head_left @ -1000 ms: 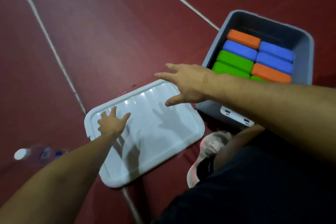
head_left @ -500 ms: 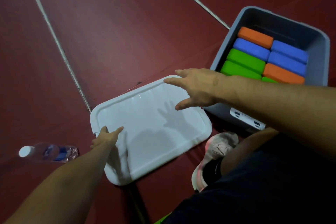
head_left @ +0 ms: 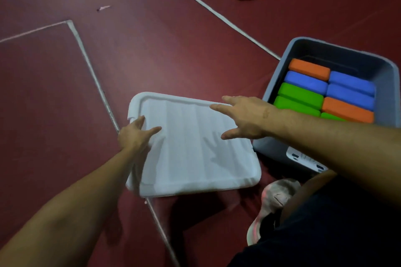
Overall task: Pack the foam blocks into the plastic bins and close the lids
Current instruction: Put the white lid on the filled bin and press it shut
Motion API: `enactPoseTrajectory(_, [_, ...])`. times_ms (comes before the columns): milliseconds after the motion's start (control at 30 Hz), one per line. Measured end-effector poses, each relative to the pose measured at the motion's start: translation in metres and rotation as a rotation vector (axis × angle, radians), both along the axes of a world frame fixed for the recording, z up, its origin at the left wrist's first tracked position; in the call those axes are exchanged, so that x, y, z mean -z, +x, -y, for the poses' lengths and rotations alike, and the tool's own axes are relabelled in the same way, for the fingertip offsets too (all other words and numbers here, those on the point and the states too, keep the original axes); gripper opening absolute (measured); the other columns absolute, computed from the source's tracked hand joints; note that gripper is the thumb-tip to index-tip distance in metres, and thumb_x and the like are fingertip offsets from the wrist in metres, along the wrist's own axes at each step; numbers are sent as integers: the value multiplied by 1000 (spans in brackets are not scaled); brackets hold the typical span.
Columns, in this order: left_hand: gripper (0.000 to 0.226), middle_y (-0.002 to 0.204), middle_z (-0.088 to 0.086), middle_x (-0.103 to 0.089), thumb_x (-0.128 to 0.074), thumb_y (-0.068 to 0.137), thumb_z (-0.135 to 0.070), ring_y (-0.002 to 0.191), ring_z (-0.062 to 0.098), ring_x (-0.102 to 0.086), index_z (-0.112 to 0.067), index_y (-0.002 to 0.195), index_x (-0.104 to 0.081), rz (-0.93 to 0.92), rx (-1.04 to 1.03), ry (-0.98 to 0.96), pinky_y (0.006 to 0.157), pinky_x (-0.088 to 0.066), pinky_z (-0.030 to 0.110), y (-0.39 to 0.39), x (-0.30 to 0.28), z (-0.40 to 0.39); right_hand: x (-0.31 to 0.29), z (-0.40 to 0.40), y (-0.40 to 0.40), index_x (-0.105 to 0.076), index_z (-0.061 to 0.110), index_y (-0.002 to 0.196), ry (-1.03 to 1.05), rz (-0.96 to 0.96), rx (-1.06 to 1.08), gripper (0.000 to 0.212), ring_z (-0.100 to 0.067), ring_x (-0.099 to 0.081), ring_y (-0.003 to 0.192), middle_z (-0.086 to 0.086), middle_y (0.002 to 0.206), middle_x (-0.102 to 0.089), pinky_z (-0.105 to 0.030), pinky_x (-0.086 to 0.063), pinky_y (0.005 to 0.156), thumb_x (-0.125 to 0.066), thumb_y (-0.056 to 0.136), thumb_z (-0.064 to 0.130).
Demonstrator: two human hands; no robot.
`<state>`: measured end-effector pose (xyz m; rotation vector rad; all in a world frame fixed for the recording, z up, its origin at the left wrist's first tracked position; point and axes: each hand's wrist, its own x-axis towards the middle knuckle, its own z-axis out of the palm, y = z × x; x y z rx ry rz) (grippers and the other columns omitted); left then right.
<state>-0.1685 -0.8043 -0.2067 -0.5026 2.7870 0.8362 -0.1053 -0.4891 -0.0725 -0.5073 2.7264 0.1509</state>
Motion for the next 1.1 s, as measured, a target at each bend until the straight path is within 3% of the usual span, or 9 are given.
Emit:
enactPoseTrajectory(133, [74, 138, -4, -59, -83, 65, -57, 120, 26, -59, -33, 131, -61, -147, 114, 40, 98, -47, 36, -41, -79, -37, -12, -8, -5, -5, 39, 154, -73, -68, 99, 90, -31, -29, 143, -7, 163, -13, -46, -37, 110, -50, 84, 72])
enactPoseTrajectory(267, [76, 124, -4, -67, -79, 57, -69, 107, 25, -64, -43, 127, -61, -301, 228, -25, 92, -52, 35, -59, -160, -88, -20, -26, -3, -4, 38, 155, -211, -118, 217, 95, -32, -28, 144, -11, 163, -13, -46, -35, 111, -54, 81, 72])
enactPoseTrajectory(367, [74, 119, 0, -68, -79, 61, -67, 105, 27, -63, -47, 129, -58, -459, 294, -142, 87, -52, 37, -57, -220, -130, -25, -43, 2, -4, 37, 155, -334, -193, 301, 100, -33, -29, 144, -14, 162, -14, -47, -36, 111, -56, 78, 74])
enactPoseTrajectory(600, [74, 112, 7, -52, -78, 68, -61, 99, 31, -57, -51, 135, -48, -788, 407, -265, 84, -48, 40, -27, -323, -205, -47, -84, 23, -4, 37, 155, -562, -353, 486, 96, -30, -22, 148, -13, 163, -12, -42, -27, 118, -56, 82, 69])
enactPoseTrajectory(767, [77, 109, 7, -50, -78, 67, -61, 95, 32, -59, -52, 136, -46, -948, 448, -253, 79, -49, 40, -5, -364, -251, -61, -110, 40, -16, 30, 155, -727, -498, 575, 87, -26, -21, 148, -11, 161, -20, -35, -23, 118, -56, 87, 63])
enactPoseTrajectory(833, [79, 108, 6, -51, -78, 65, -63, 95, 30, -59, -54, 137, -45, -981, 433, -198, 81, -50, 39, -1, -371, -266, -64, -118, 47, -16, 34, 155, -778, -502, 625, 91, -24, -19, 149, -11, 162, -16, -33, -21, 117, -51, 82, 74])
enactPoseTrajectory(900, [78, 107, 5, -51, -77, 66, -62, 97, 29, -59, -53, 137, -46, -983, 429, -110, 86, -50, 39, 4, -375, -281, -65, -128, 51, -17, 38, 154, -803, -534, 686, 97, -26, -23, 147, -10, 163, -13, -36, -24, 116, -42, 74, 85])
enactPoseTrajectory(1033, [72, 100, 0, -49, -76, 68, -61, 98, 26, -59, -51, 135, -50, -994, 412, 33, 91, -46, 34, 10, -373, -309, -65, -154, 59, -18, 40, 153, -814, -638, 805, 89, -27, -25, 146, -7, 163, -17, -42, -31, 112, -41, 78, 82])
enactPoseTrajectory(1100, [75, 112, 2, -61, -77, 66, -62, 106, 21, -60, -48, 135, -51, -956, 377, 156, 95, -43, 29, 6, -369, -320, -60, -167, 64, -16, 41, 153, -807, -628, 884, 85, -31, -25, 145, -8, 163, -14, -47, -30, 114, -44, 82, 77])
